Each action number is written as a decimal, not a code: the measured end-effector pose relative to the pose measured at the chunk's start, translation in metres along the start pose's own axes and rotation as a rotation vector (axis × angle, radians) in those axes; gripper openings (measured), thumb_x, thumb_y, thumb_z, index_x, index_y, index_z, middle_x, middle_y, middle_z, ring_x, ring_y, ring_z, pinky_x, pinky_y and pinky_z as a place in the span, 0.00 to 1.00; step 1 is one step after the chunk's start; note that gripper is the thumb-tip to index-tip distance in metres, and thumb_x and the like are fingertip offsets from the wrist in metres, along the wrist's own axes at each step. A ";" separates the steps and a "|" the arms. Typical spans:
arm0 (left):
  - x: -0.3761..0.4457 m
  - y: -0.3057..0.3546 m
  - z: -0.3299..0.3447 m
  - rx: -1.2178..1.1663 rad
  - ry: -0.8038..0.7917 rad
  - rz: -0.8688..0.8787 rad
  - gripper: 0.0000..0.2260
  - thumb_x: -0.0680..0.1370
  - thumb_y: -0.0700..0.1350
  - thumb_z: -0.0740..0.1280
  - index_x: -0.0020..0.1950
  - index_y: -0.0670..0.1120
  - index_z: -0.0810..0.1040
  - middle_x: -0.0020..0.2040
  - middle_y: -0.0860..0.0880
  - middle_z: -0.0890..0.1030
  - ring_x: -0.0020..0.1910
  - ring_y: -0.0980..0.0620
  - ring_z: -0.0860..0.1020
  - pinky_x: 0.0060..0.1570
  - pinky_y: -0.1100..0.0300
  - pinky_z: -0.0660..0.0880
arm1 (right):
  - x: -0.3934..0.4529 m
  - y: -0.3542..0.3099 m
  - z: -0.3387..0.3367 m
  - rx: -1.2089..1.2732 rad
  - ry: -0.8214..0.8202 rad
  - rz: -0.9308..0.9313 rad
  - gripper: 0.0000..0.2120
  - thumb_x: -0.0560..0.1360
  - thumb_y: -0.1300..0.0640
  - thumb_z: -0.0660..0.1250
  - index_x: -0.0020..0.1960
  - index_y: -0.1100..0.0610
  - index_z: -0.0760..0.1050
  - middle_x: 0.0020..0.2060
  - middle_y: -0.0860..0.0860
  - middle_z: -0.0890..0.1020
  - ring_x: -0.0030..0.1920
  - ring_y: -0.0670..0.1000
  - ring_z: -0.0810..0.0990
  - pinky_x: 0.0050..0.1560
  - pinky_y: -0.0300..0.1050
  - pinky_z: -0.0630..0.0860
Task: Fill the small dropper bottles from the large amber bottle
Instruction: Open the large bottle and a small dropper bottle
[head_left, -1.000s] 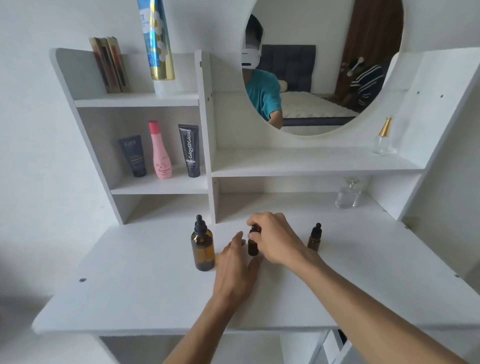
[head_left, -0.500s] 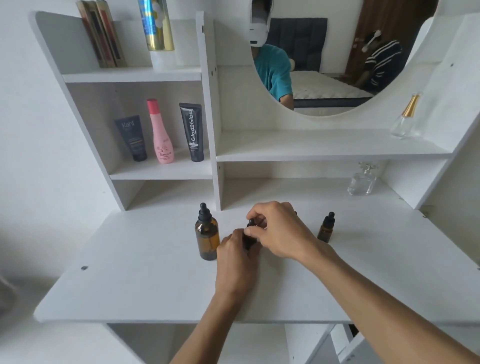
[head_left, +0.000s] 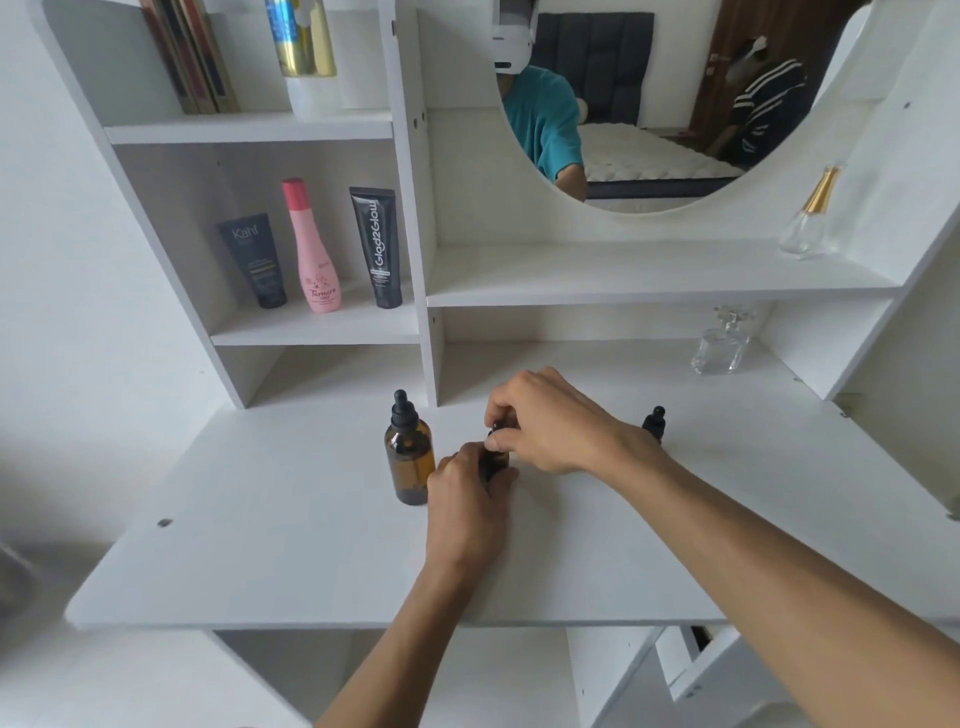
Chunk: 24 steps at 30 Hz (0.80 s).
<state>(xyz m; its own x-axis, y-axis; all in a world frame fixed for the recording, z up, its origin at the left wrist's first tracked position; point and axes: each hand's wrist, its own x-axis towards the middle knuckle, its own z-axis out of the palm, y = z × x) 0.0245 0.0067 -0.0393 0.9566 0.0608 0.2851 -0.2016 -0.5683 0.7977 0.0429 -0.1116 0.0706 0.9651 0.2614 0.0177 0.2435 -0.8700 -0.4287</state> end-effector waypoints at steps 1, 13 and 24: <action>0.000 0.000 0.000 0.002 -0.001 0.000 0.05 0.77 0.44 0.71 0.50 0.44 0.80 0.43 0.50 0.84 0.43 0.48 0.79 0.43 0.53 0.76 | 0.000 0.000 0.000 0.009 -0.013 -0.007 0.09 0.74 0.60 0.73 0.55 0.54 0.82 0.43 0.47 0.82 0.48 0.51 0.82 0.52 0.53 0.82; -0.003 0.002 0.000 -0.007 -0.013 -0.008 0.04 0.78 0.44 0.69 0.50 0.44 0.79 0.42 0.48 0.83 0.42 0.46 0.78 0.42 0.51 0.76 | 0.003 -0.006 -0.001 -0.095 -0.059 0.000 0.16 0.73 0.61 0.72 0.60 0.50 0.78 0.56 0.50 0.78 0.53 0.52 0.78 0.54 0.51 0.80; -0.005 0.005 -0.003 -0.004 -0.015 -0.010 0.05 0.78 0.42 0.69 0.52 0.42 0.80 0.44 0.46 0.84 0.44 0.45 0.79 0.44 0.50 0.76 | 0.004 -0.009 -0.003 -0.177 -0.066 -0.009 0.11 0.74 0.58 0.74 0.57 0.55 0.80 0.54 0.54 0.80 0.48 0.57 0.81 0.50 0.55 0.82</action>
<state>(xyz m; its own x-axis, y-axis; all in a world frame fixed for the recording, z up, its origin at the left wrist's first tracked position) 0.0180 0.0055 -0.0350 0.9615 0.0538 0.2695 -0.1934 -0.5643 0.8026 0.0448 -0.1039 0.0768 0.9556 0.2917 -0.0411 0.2713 -0.9259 -0.2631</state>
